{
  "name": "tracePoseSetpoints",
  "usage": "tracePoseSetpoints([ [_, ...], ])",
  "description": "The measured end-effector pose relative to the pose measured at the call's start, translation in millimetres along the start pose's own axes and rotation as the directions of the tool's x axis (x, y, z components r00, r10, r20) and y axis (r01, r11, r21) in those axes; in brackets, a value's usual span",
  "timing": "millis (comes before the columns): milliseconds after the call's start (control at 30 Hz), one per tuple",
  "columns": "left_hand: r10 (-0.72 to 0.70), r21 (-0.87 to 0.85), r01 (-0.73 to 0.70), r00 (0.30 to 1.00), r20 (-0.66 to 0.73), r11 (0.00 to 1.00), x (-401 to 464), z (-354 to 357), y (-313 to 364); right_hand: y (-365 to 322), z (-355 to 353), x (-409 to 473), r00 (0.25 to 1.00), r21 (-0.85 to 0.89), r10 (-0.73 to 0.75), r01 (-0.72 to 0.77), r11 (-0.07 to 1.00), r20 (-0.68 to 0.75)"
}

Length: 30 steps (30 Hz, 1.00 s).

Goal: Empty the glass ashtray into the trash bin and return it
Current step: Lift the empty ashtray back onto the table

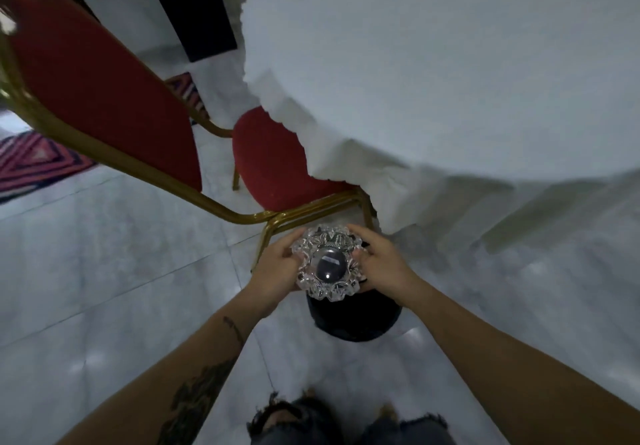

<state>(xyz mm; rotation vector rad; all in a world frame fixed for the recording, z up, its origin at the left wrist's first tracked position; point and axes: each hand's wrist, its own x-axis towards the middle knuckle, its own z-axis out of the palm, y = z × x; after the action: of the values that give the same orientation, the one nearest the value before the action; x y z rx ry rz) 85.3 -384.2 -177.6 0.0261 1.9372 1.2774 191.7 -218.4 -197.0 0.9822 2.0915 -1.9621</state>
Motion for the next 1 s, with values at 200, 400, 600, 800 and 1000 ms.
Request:
tracePoseSetpoints([
  [200, 0.065, 0.01, -0.065, 0.998, 0.026, 0.998, -76, -23, 81, -96, -11, -75, 1.0, -0.025, -0.026, 0.027, 0.999, 0.009],
  [400, 0.209, 0.045, -0.213, 0.974, 0.088, 0.976, -111, -34, 144, -165, -33, -115, 0.989, -0.062, -0.136, 0.132, 0.989, -0.062],
  [600, 0.284, 0.001, -0.286, 0.952, 0.114, 0.958, -104, -22, 193, -201, -71, -116, 0.987, -0.003, -0.142, 0.142, 0.99, -0.08],
  [800, 0.279, 0.072, -0.285, 0.957, 0.083, 0.956, -64, 17, 238, -216, -122, -70, 0.986, 0.006, -0.065, 0.067, 0.998, -0.15],
  [1000, 0.203, -0.054, -0.201, 0.979, 0.03, 0.978, -11, 81, 283, -226, -188, 0, 0.981, -0.036, -0.038, 0.032, 0.999, -0.19],
])
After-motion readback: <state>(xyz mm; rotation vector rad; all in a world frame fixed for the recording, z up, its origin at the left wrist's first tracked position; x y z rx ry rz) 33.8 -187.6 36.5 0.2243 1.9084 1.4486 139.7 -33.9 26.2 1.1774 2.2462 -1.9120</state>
